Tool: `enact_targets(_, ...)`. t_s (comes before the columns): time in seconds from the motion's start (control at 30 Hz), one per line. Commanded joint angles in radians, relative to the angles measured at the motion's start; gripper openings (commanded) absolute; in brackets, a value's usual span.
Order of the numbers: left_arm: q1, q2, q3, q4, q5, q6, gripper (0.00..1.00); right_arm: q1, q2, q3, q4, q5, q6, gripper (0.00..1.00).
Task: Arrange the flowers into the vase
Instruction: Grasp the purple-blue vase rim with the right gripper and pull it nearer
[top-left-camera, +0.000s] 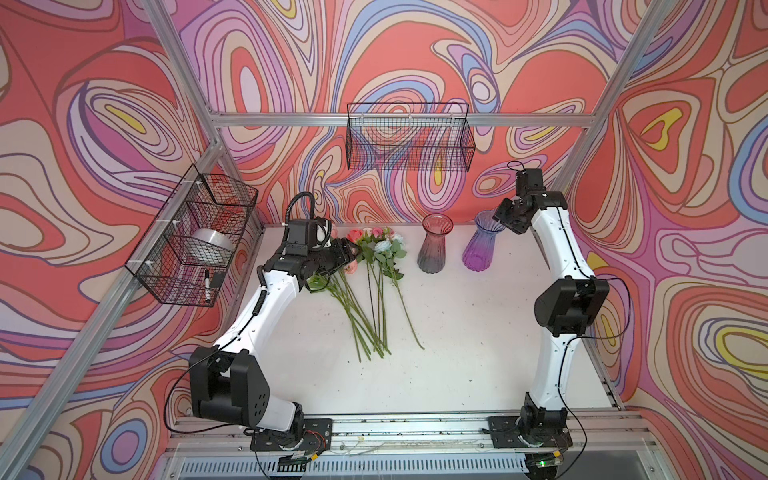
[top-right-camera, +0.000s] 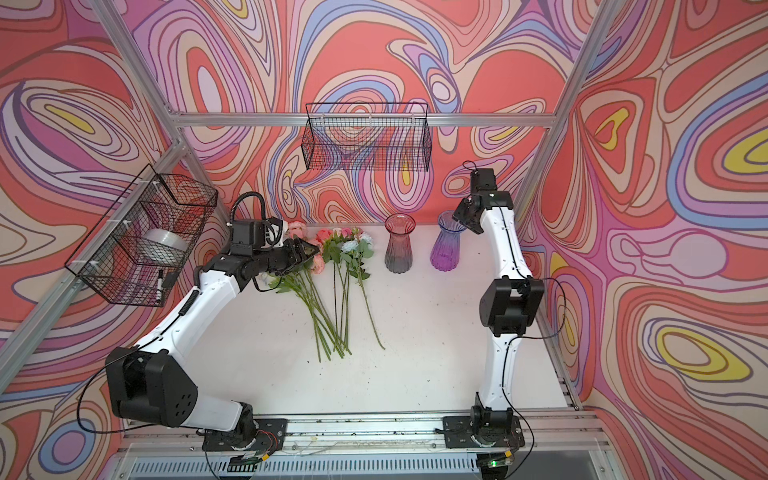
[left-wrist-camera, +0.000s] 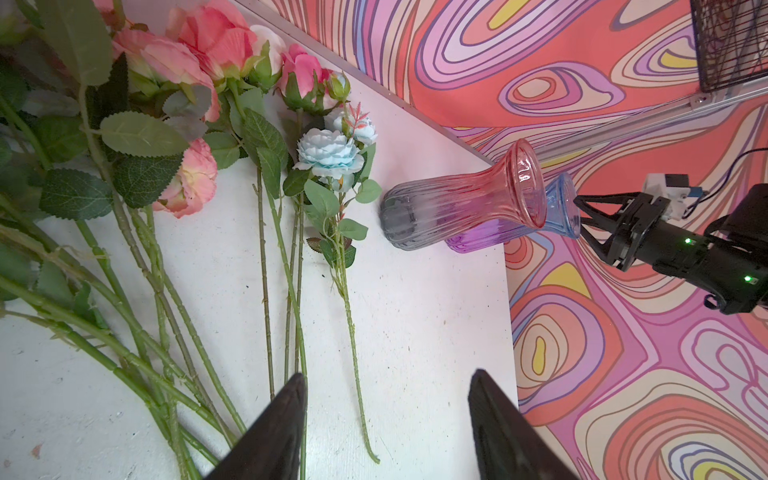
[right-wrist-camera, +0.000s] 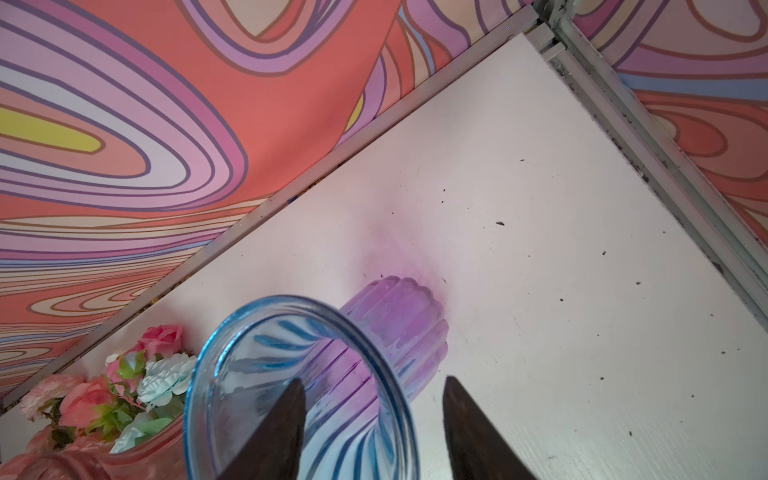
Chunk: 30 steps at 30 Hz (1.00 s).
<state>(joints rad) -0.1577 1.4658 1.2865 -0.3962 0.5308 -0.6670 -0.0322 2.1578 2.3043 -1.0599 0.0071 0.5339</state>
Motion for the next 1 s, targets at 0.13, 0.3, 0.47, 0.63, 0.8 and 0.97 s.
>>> enact_targets(0.13, -0.008, 0.009, -0.001, 0.007, 0.011, -0.019, 0.61, -0.006, 0.005, -0.087, 0.054, -0.036, 0.026, 0.46)
enact_targets(0.3, -0.013, 0.010, -0.001, 0.007, 0.009, -0.020, 0.60, -0.006, -0.012, -0.127, 0.081, -0.049, 0.039, 0.39)
enact_targets(0.47, -0.014, 0.010, -0.002, 0.007, 0.006, -0.022, 0.60, -0.006, -0.022, -0.138, 0.092, -0.061, 0.051, 0.26)
enact_targets(0.63, -0.014, 0.003, 0.013, -0.019, -0.013, 0.002, 0.60, -0.009, -0.044, -0.168, 0.105, -0.077, 0.060, 0.12)
enact_targets(0.8, -0.014, -0.007, 0.016, -0.022, -0.008, 0.012, 0.60, -0.011, -0.069, -0.195, 0.110, -0.109, 0.062, 0.00)
enact_targets(0.97, -0.014, -0.014, 0.017, -0.024, -0.009, 0.015, 0.60, -0.011, -0.124, -0.256, 0.133, -0.151, 0.068, 0.00)
